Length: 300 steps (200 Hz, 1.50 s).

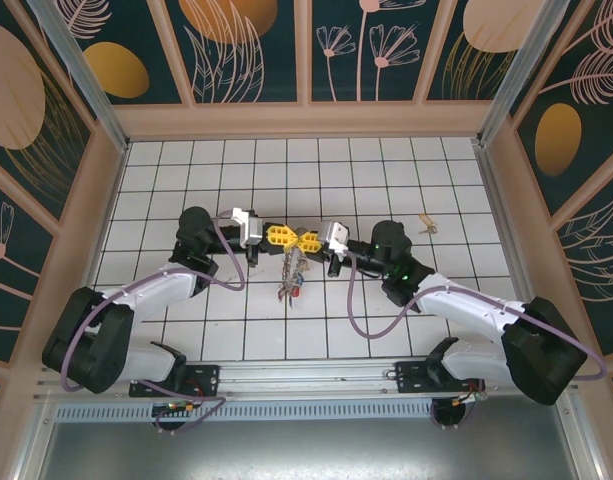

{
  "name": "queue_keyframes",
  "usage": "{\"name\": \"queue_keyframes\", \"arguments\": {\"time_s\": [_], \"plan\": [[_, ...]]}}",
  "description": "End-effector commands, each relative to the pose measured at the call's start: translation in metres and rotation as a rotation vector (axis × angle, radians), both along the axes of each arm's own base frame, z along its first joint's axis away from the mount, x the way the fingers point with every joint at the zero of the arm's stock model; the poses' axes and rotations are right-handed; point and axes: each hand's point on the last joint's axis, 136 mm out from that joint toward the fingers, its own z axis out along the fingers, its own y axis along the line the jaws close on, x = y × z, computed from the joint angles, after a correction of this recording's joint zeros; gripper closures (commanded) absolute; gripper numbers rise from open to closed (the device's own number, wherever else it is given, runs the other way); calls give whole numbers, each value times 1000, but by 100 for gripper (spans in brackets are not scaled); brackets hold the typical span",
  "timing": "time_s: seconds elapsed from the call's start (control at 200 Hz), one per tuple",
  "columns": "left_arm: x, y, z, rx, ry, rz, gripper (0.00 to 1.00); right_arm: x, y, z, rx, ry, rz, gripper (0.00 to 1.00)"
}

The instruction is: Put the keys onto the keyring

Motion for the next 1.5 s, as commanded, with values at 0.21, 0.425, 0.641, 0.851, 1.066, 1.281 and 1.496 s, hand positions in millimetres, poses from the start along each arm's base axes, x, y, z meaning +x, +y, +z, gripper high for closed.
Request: {"name": "queue_keyframes", "arguments": {"time_s": [0.21,0.425,0.641,0.851,1.066,1.281,1.496], "plan": [[5,-3,-6,65,9,37,74,2,0,-3,-35,-18,2,100],[2,6,-62,359,-27,31,70,16,-5,-28,-258,-40,-59,100],[20,10,-79,434,-44,130,68,23,-3,-35,-367,-58,-53,100],[25,8,-74,415,-64,140,71,26,1,-39,-394,-33,-44,100],[21,5,-66,358,-80,120,71,26,9,-43,-413,6,-20,100],[19,3,-73,362,-60,101,79,25,13,-44,-417,18,3,100],[20,4,-76,373,-71,104,89,24,14,-38,-395,16,11,100]]}}
